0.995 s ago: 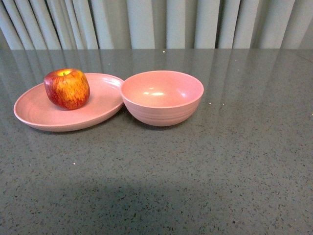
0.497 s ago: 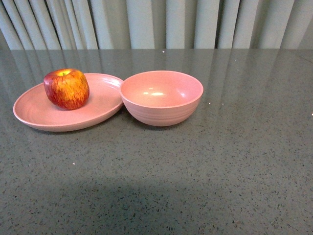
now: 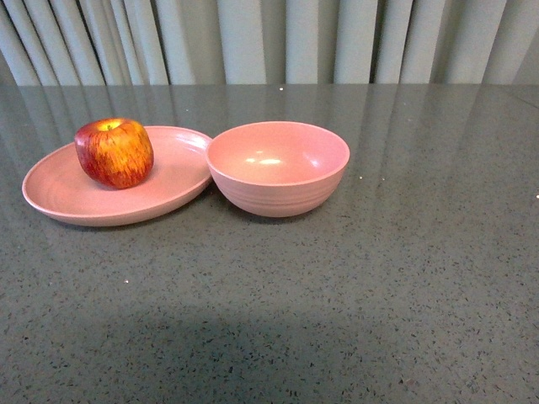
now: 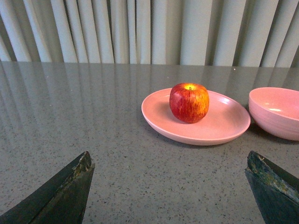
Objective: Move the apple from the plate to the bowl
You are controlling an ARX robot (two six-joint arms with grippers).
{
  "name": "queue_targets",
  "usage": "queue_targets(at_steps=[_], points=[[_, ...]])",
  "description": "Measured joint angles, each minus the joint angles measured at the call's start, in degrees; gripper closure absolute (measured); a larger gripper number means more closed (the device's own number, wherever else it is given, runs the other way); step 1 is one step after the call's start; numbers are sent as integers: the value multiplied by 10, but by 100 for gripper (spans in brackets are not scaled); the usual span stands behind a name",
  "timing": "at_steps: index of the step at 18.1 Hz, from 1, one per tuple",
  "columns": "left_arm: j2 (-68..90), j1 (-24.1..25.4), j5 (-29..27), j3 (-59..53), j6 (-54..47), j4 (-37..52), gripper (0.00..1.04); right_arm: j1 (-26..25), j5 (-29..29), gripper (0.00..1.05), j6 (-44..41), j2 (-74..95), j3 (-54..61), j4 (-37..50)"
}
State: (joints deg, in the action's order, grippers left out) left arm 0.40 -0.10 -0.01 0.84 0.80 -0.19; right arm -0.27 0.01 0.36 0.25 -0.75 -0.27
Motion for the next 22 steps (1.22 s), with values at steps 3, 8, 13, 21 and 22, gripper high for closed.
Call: queue_targets(at_steps=[3,8,13,21,22], points=[[0,0,0,0,0,0,7,0,0,6,0,0,0,0],[0,0,0,0,0,0,7,0,0,7,0,0,0,0],[6,-8,-21,5,1,-24,7,0,0,7,0,0,0,0],[119,-135,-259,68,0,-80,7,0,0,7,0,0,0,0],[121,-137,-260,70,0,-76,7,0,0,7,0,0,0,0]])
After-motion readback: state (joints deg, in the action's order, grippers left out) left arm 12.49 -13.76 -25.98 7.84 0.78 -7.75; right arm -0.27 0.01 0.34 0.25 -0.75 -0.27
